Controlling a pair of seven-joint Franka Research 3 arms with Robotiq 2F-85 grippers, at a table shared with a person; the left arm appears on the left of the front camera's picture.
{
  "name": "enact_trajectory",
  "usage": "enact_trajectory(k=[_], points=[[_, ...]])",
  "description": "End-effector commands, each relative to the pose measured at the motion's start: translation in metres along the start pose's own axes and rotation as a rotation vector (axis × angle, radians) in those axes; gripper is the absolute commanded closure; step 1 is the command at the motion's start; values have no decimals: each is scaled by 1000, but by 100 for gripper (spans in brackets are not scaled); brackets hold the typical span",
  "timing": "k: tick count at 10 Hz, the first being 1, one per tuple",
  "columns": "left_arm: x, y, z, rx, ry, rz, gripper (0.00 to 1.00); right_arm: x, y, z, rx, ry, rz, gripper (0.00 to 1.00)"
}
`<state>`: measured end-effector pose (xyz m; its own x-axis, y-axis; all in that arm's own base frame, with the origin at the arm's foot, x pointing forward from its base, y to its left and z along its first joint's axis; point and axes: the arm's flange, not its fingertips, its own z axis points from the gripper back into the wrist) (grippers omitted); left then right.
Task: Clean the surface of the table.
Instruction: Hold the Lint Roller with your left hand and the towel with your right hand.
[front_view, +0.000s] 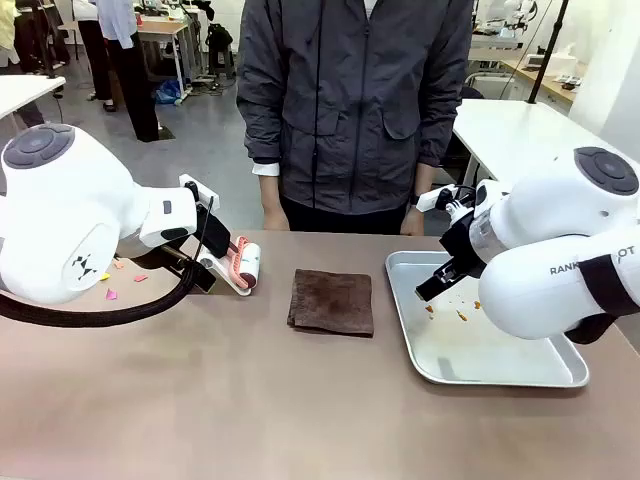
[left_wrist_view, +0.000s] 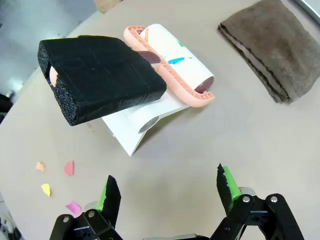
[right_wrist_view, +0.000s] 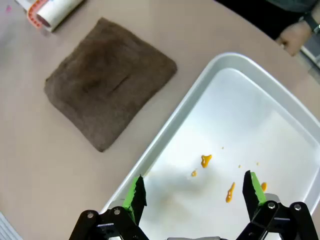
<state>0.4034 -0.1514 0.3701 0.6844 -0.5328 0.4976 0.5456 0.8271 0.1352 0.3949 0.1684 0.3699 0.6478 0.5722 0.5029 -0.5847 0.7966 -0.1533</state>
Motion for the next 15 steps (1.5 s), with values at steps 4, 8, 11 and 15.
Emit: enact_trajectory(k=[4, 8, 11, 15], points=[[0, 0, 0, 0, 0, 0, 0, 0, 0, 0, 0, 0, 0, 0], [0, 0, 0, 0, 0, 0, 0, 0, 0, 0, 0, 0, 0, 0], [0, 0, 0, 0, 0, 0, 0, 0, 0, 0, 0, 0, 0, 0], [0, 0, 0, 0, 0, 0, 0, 0, 0, 0, 0, 0, 0, 0]])
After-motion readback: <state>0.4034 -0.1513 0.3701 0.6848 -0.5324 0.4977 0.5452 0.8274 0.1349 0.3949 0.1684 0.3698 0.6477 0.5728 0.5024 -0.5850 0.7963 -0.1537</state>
